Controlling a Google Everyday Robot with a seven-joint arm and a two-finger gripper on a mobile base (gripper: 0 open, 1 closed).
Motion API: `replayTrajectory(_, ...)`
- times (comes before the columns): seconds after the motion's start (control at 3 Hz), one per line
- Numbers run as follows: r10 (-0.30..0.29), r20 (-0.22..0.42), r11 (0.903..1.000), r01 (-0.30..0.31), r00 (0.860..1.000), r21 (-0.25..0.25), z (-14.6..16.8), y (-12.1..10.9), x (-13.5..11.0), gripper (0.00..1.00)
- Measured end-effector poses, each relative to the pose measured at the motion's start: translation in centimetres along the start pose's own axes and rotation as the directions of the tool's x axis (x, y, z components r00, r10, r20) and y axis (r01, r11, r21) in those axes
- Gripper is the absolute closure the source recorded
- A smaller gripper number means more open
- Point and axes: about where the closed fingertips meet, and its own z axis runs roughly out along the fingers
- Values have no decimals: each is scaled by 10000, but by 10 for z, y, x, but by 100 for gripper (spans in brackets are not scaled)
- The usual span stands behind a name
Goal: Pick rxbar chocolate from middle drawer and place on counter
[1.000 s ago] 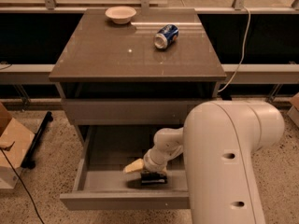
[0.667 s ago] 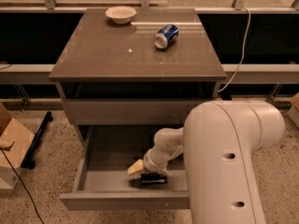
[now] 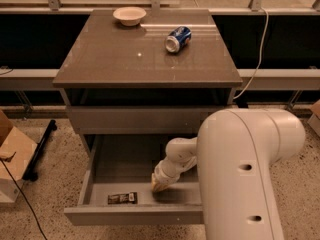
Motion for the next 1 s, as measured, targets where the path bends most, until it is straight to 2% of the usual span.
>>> replayTrajectory(0.33,396,-596,9989,-409,9974,-210,30,-6,9,96)
replayTrajectory(0.67,396,-596,9989,-409,9974,-211,25,-3,9,0)
replayTrajectory(1.0,396,-596,9989,-409,9974,-211,25,-3,9,0)
